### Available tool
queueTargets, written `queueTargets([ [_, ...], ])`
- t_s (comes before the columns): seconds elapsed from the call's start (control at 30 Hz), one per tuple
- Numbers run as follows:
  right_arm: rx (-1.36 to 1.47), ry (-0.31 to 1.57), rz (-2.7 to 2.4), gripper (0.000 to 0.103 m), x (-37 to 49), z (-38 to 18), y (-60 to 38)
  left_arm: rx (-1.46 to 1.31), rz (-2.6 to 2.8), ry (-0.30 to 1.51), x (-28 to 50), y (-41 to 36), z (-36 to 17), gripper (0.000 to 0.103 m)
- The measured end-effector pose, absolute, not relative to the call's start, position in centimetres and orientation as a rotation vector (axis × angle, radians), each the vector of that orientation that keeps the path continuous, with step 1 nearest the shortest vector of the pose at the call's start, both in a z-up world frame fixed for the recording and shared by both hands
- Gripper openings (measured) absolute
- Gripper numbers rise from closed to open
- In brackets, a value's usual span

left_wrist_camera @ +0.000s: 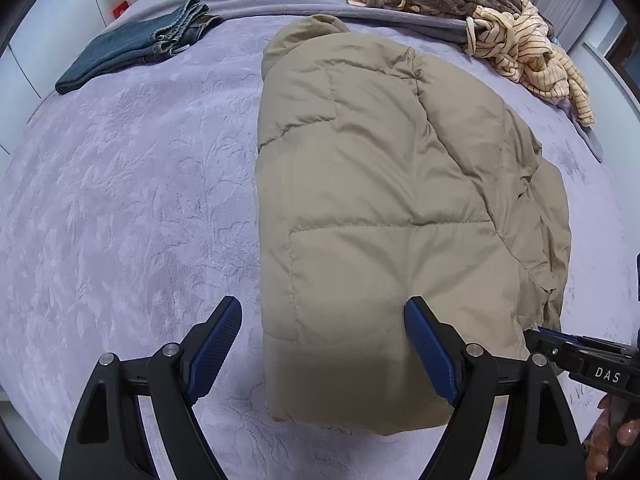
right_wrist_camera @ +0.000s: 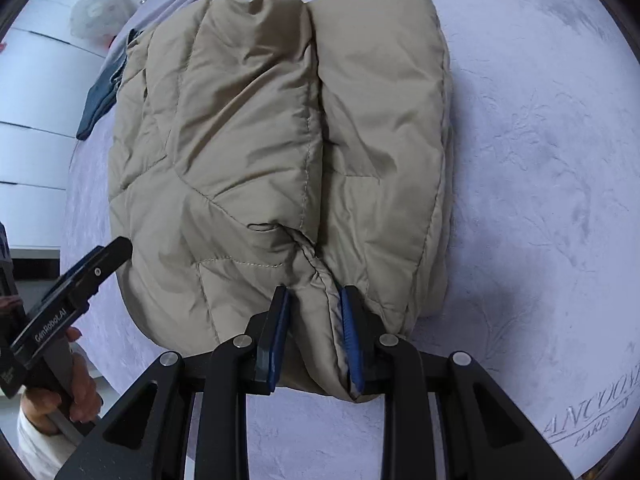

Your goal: Fold large clothes

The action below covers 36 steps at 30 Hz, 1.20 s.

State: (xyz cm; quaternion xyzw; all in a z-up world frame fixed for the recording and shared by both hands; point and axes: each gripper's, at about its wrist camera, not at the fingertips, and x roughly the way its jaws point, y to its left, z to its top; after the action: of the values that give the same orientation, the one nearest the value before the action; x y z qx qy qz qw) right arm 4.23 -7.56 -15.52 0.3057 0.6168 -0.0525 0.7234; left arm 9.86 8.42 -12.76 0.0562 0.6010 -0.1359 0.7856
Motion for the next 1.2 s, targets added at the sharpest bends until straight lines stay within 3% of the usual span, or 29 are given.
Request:
queueTargets([
  [0.1, 0.656, 1.363, -0.130, 0.030, 4.2, -15.0, -7.2, 0.137, -0.297, 1.289, 9.5, 8.5, -12.4, 0.085],
  [0.17, 0.656, 1.368, -0.136, 0.033, 4.0, -14.9, -6.9, 0.144, -0.297, 1.295, 9.3, 8.6, -12.5, 0.103],
  [0.5, 0.673, 1.370, -0.206, 0.035, 4.1, -15.9, -6.2, 0.109, -0.324, 1.323, 9.2, 10.0, -13.0, 0.103],
  [0.87, 0.614, 1.331, -0.183, 0.057, 1.5, -12.4, -4.3, 0.189, -0.230, 1.281, 7.5, 11.0, -10.9, 0.103],
  [1.07, 0.591, 1.307, -0.141, 0.061, -0.3, -10.7, -4.0, 0.211, -0.212, 1.265, 4.9, 11.3, -9.1, 0.103],
  [1.2, 0.549, 1.276, -0.119, 0.072, -1.8, -8.5, -3.7, 0.187, -0.222, 1.246, 2.7, 10.9, -6.9, 0.103],
])
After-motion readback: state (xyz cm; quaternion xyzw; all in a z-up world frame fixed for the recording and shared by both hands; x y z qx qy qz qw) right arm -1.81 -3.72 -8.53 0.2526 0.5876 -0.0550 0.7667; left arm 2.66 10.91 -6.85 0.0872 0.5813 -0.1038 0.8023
